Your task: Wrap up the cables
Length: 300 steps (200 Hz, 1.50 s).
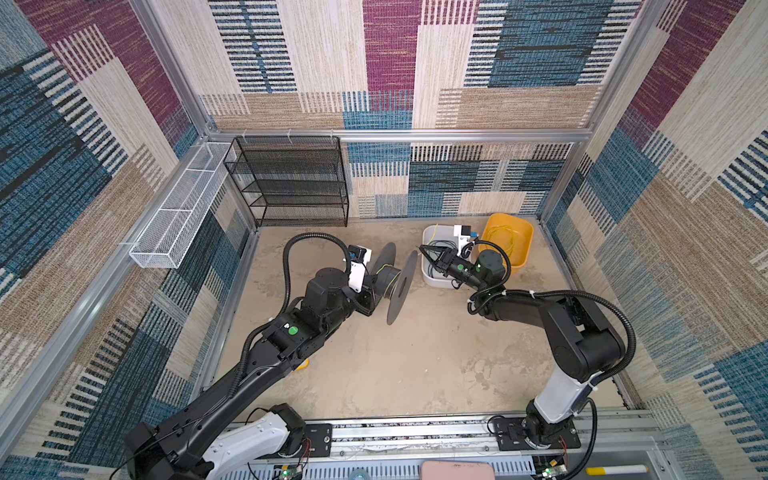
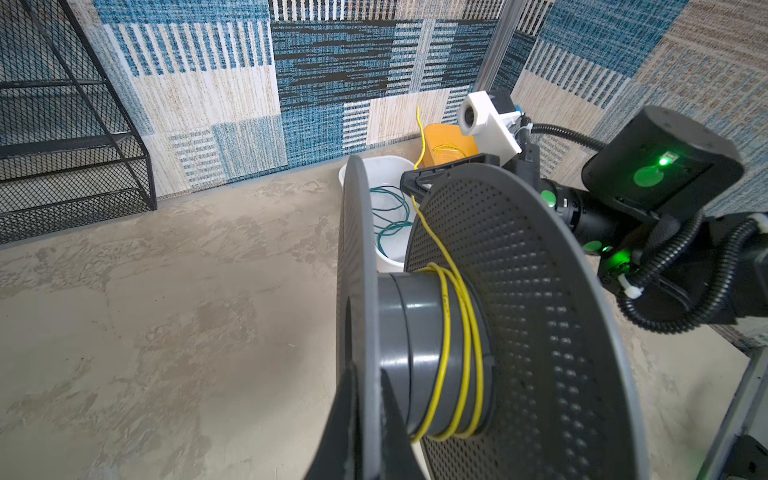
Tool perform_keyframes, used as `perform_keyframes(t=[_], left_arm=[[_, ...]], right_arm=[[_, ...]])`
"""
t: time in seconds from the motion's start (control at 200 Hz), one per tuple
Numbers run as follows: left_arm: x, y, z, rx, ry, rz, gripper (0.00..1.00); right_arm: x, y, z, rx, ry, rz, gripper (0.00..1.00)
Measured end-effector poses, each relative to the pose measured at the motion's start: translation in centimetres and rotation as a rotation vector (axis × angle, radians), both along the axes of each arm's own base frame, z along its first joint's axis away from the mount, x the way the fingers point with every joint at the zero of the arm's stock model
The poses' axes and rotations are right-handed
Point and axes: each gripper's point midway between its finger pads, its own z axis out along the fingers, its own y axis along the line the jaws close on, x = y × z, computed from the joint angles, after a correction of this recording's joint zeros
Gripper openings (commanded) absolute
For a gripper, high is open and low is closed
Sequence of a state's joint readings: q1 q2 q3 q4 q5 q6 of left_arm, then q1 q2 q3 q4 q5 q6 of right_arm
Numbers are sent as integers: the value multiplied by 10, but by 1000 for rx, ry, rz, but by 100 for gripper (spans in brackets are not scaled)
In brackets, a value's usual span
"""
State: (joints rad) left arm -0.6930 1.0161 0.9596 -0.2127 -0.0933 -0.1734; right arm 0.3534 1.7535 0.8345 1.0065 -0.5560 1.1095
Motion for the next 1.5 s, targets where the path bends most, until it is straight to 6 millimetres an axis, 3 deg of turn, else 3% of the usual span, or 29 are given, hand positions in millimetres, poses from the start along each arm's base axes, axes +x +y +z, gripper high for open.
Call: perform_keyframes(t=[0.225,0.486,0.591,0.786,0.841,0.916,1.017,1.147,1.302,1.502], left_arm=[[6,-2,3,-14,13,-4,0],[6,-9,-15,9,59,-32,0],[6,-13,-31,43,115,-48,0],[13,-17,-39,101,188,-41,0],[13,-18,-41,113,203,-41,0],[13,-18,-46,134,228,-38,0],[13,-17,-52,150,246,-35,0],[14,-15,-55,163,254,-24,0],[15,-13,-50,158,249,-20,0],[9,-4,-30,126,198,-16,0]], right_arm=[[6,-1,1,3,4,-23,11],[35,-4,38,-62,-65,-85,20],[47,-6,28,-97,-32,-113,31],[49,-6,8,-153,22,-113,34],[47,-7,8,-168,23,-114,31],[45,-8,14,-184,6,-120,18],[42,-10,21,-203,-23,-120,8],[39,-12,25,-234,-40,-121,0],[37,-19,36,-251,-76,-143,0],[49,-38,27,-286,-57,-202,0]])
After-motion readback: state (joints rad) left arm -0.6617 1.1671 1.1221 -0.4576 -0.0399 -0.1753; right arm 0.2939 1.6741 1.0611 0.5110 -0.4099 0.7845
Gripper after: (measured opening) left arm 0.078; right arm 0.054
